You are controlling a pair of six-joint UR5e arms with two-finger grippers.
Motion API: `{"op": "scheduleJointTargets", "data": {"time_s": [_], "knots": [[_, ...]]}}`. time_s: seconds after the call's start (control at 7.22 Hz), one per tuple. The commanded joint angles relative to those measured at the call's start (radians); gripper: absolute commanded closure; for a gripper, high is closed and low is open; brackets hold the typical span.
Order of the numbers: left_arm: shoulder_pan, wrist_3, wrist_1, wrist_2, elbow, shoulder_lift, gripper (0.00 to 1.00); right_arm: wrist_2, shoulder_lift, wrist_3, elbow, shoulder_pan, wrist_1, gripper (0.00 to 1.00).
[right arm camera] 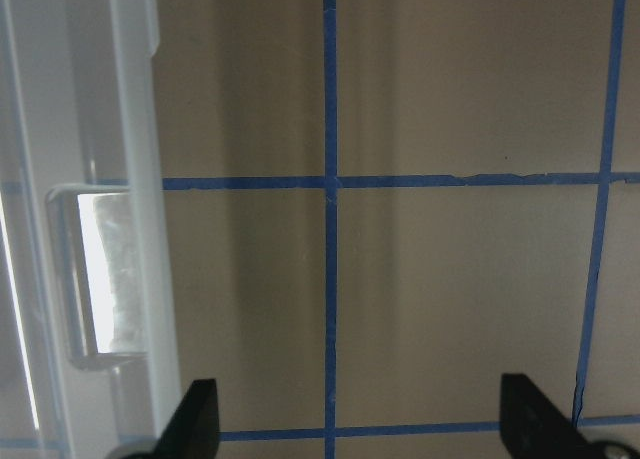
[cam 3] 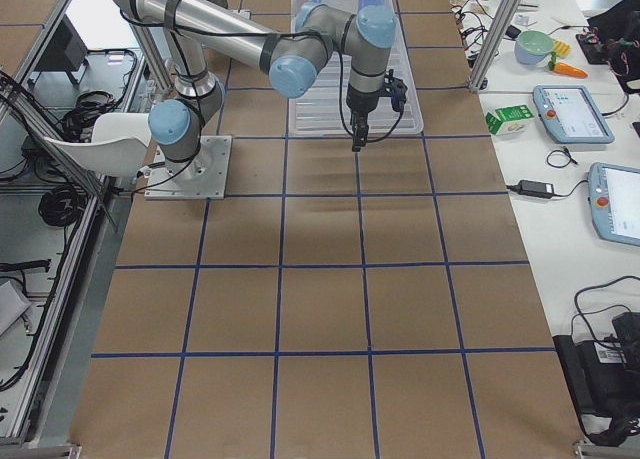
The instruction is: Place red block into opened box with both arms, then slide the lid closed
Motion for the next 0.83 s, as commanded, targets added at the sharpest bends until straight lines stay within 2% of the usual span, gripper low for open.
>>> {"op": "scheduleJointTargets", "data": {"time_s": [0.0, 0.28, 0.69], "knots": [[0.000, -0.001, 0.003, 0.000, -0.004, 0.006, 0.00, 0.009, 0.058, -0.002, 0.036, -0.005, -0.079, 0.00], [0.000, -0.001, 0.003, 0.003, -0.004, 0.006, 0.00, 0.026, 0.060, 0.024, 0.089, 0.007, -0.104, 0.00], [0.002, -0.001, -0.007, 0.005, 0.014, 0.002, 0.00, 0.048, 0.062, 0.044, 0.092, 0.044, -0.103, 0.00]]}}
